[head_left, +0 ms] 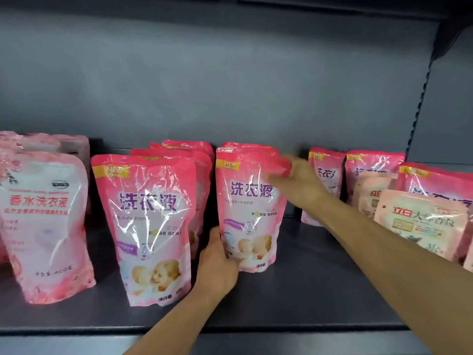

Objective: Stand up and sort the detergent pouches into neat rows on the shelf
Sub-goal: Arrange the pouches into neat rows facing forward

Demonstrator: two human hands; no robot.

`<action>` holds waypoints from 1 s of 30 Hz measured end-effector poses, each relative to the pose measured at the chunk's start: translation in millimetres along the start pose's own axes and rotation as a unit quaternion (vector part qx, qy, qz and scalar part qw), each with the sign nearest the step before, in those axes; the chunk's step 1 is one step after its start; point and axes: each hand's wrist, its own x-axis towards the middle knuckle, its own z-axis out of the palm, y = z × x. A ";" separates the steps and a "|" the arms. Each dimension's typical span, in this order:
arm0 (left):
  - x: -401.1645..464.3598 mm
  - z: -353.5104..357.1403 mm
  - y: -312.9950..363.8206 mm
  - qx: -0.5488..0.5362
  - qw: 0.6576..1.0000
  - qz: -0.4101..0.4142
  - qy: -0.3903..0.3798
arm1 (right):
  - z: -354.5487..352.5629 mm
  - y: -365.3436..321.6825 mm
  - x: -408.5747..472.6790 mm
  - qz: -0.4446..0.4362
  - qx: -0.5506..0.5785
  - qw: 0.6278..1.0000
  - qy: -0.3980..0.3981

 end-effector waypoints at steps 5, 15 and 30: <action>5.6 5.0 -1.8 0.012 1.000 0.005 0.020 | 2.5 12.1 -5.1 0.015 0.036 0.999 0.002; 10.8 4.9 -1.2 0.028 0.998 0.005 0.050 | 25.7 71.5 -71.4 0.123 0.165 0.969 -0.139; 19.7 3.9 -8.9 0.121 0.991 -0.004 0.062 | 44.1 105.3 -75.7 0.091 -0.024 0.995 -0.042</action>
